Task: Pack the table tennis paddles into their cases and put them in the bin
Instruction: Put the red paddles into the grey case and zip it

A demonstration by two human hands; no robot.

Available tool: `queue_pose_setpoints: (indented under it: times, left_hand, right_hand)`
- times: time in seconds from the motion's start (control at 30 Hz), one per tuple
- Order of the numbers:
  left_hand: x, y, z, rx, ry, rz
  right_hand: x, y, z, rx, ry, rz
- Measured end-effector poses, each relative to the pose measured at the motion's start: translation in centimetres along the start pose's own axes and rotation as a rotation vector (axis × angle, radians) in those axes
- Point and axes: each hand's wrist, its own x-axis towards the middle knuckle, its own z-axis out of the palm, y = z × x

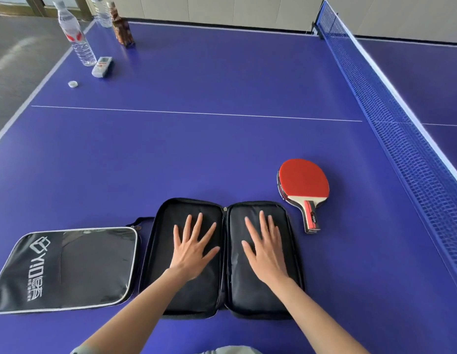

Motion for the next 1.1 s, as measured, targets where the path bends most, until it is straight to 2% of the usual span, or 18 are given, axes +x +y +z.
queue_pose_setpoints:
  times: [0.07,0.13,0.27,0.37,0.43,0.5,0.6,0.7,0.77,0.83,0.93,1.0,1.1]
  left_hand:
    - [0.1,-0.2,0.8,0.018,-0.029,-0.026]
    - [-0.2,-0.9,1.4,0.053,-0.037,-0.054]
    - [-0.6,-1.5,1.7,0.086,-0.040,-0.100]
    - [-0.6,-1.2,1.7,0.107,-0.035,-0.099]
    - [-0.6,-0.7,1.3,0.083,-0.010,-0.091]
    - [-0.3,0.3,0.1,0.023,0.024,-0.088]
    - [1.4,2.6,-1.5,-0.012,0.094,-0.020]
    - [4.8,6.1,-2.1,-0.211,0.166,0.078]
    - [7.6,9.3,-2.9,-0.477,0.161,0.070]
    - [10.8,12.7,-4.0,-0.752,0.083,-0.008]
    - [15.0,17.1,-4.8,-0.919,-0.065,-0.169]
    - [17.0,19.2,-4.7,-1.018,-0.123,-0.272]
    - [19.1,21.2,-4.3,-1.121,-0.036,-0.427]
  right_hand:
    - [0.4,-0.4,1.2,-0.076,-0.067,-0.070]
    - [0.3,-0.5,2.2,-0.106,-0.098,-0.064]
    - [0.0,-0.4,3.3,-0.157,-0.059,-0.033]
    - [0.3,-0.6,2.8,-0.109,-0.091,-0.053]
    - [0.8,-0.1,2.1,0.011,-0.091,-0.056]
    - [1.2,1.0,1.0,0.168,0.022,0.004]
    - [2.3,3.7,-1.4,0.183,0.257,0.118]
    - [4.6,6.9,-4.1,0.307,0.367,0.297]
    - [6.6,9.1,-5.5,0.493,0.386,0.475]
    - [8.5,11.3,-6.8,0.672,0.376,0.631]
    - [10.9,14.1,-8.1,0.855,0.326,0.780]
    - [11.8,15.1,-8.0,0.922,0.273,0.817]
    - [12.8,16.2,-6.9,0.916,0.299,0.816]
